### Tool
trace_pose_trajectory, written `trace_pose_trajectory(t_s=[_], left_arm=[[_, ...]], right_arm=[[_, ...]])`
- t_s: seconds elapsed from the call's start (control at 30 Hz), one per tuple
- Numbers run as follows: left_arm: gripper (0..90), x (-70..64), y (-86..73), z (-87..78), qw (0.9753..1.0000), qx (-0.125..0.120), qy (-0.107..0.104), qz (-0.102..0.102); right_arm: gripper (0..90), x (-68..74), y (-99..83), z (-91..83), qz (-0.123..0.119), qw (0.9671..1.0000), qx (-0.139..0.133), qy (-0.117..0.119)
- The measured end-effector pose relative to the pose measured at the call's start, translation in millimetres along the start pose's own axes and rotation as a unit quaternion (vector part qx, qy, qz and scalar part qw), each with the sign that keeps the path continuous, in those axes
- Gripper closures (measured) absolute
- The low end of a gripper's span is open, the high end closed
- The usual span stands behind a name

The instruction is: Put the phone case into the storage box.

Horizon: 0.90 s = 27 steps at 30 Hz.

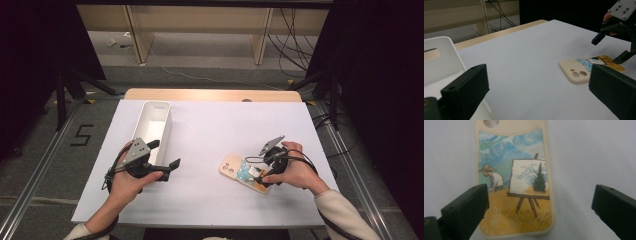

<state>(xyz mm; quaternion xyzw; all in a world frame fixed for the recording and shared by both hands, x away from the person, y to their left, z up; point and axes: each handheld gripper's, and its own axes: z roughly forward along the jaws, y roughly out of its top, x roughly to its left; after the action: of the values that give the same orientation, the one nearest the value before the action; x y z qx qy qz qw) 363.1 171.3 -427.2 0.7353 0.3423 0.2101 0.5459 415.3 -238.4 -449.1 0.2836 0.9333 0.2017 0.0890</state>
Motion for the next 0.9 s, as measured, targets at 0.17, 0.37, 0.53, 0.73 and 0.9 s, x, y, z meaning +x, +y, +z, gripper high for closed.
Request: trace_pose_trajectory(t_s=[0.17,0.37,0.53,0.73,0.9], left_arm=[[2.2,0.0,0.1,0.2,1.0,0.0,0.0,0.001],[2.2,-0.2,0.4,0.1,1.0,0.0,-0.001,0.002],[2.1,0.0,-0.1,-0.1,1.0,-0.001,-0.001,0.0],[2.1,-0.1,0.2,0.0,1.0,-0.001,-0.001,0.001],[2.1,-0.2,0.3,0.4,1.0,0.0,-0.001,0.002]], right_arm=[[0.8,8.2,5.5,4.4,-0.012,0.9998,0.013,0.011],[0.9,18.5,18.2,15.3,-0.031,0.9987,0.036,0.017],[1.0,21.9,25.3,18.7,-0.039,0.9981,0.044,0.017],[1.7,23.7,24.1,24.3,-0.042,0.9972,0.059,0.02],[2.7,24.8,25.2,26.9,-0.049,0.9964,0.066,0.02]])
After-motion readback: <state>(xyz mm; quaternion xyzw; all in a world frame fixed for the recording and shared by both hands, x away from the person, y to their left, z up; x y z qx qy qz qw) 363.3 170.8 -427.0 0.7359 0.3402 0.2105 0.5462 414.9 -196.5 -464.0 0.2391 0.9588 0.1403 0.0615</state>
